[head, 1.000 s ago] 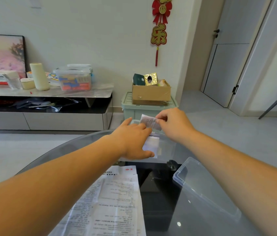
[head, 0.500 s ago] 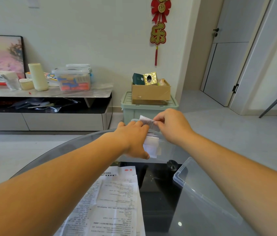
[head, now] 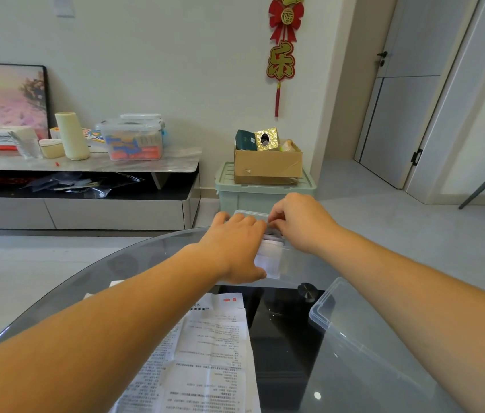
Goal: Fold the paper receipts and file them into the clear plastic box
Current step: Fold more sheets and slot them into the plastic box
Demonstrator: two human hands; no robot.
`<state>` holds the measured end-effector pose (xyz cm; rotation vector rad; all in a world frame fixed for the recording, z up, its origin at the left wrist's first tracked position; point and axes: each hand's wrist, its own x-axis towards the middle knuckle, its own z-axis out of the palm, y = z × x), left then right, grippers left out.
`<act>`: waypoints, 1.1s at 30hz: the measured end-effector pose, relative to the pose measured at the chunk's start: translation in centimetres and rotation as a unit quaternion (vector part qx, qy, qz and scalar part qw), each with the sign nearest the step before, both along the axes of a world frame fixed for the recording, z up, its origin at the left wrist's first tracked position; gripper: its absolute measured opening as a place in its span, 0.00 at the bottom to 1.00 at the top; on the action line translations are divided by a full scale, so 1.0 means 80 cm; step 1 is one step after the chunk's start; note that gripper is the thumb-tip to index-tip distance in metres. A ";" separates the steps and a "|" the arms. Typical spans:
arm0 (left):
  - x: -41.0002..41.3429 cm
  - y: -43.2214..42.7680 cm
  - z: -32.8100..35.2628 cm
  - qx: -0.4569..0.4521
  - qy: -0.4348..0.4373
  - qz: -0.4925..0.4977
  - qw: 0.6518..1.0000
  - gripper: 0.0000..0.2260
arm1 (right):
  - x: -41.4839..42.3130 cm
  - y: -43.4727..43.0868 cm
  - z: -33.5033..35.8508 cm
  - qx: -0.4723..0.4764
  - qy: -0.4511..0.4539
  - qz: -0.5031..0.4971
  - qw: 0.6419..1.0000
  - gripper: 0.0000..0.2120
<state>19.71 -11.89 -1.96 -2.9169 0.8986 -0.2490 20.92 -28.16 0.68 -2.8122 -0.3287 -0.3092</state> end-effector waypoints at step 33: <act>-0.069 0.046 0.015 -0.209 -0.023 -0.006 0.978 0.34 | -0.116 -0.027 -0.004 0.074 -0.064 0.081 0.992 0.14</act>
